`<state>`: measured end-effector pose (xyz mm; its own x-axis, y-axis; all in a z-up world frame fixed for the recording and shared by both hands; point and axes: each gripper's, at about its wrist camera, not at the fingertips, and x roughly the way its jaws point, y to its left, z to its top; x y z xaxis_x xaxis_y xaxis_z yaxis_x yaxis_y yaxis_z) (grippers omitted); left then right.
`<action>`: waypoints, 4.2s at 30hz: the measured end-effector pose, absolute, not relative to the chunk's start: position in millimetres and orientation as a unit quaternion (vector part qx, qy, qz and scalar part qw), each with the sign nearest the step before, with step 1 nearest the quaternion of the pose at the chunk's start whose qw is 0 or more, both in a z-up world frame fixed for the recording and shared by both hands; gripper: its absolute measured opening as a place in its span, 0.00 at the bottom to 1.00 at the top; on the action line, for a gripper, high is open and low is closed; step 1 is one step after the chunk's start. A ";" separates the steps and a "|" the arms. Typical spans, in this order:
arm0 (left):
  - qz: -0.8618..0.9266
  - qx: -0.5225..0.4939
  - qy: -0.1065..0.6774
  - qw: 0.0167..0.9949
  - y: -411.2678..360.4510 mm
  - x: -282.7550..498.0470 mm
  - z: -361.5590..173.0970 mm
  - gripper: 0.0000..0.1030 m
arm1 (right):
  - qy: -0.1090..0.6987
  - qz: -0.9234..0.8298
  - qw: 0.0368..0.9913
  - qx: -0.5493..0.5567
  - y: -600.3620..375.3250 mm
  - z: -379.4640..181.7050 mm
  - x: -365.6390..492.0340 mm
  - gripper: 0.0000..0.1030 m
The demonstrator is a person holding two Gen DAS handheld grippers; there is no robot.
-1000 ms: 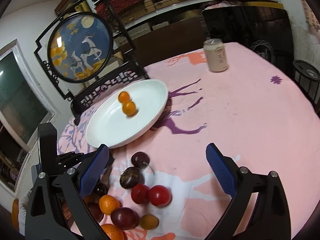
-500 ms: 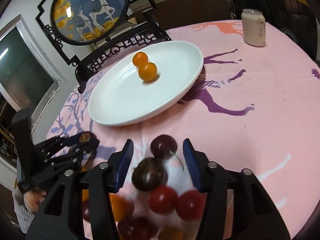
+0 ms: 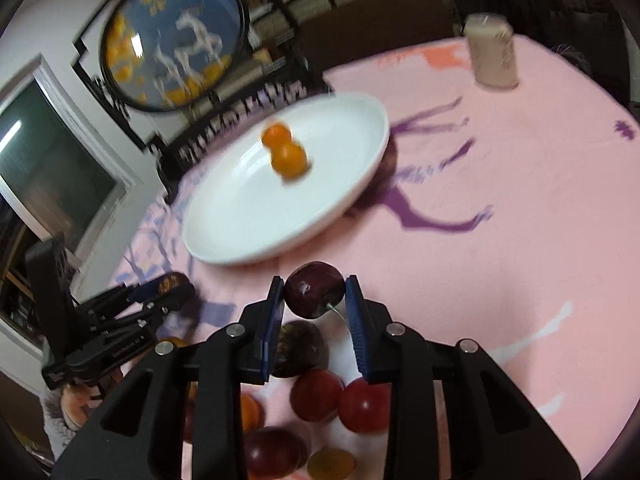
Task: Organize fruits
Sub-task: 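Close the right tool on the dark red plum and lift it, then set the dark red plum on the white plate and open the right tool, then grasp the dark brown round fruit with the left tool while the right tool grasps a red cherry tomato, then place the dark brown fruit and the red tomato onto the white plate, opening both tools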
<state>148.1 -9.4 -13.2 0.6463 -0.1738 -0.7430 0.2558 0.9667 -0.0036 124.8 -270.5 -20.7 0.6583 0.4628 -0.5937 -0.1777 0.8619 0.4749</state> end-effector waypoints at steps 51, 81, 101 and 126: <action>-0.034 0.049 0.432 0.900 55.7 59.3 -35.0 0.92 | 0.339 0.147 0.909 0.193 -284.4 -14.1 66.3 0.66; -0.097 0.089 0.419 0.899 26.0 74.3 -35.7 0.39 | 0.399 0.152 0.893 0.142 -270.3 -54.7 71.1 0.37; -0.116 0.057 0.384 0.914 -10.3 156.8 20.9 0.39 | 0.367 0.174 0.895 0.183 -259.6 -12.2 129.2 0.28; -0.093 0.033 0.385 0.918 -14.4 189.1 4.9 0.78 | 0.350 0.221 0.896 0.160 -234.5 -1.3 138.4 0.42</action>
<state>189.1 -14.4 4.9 0.6864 -0.1442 -0.7128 0.1956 0.9806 -0.0100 138.4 -234.5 -1.3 0.6577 0.5082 -0.5560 -0.2839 0.8509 0.4419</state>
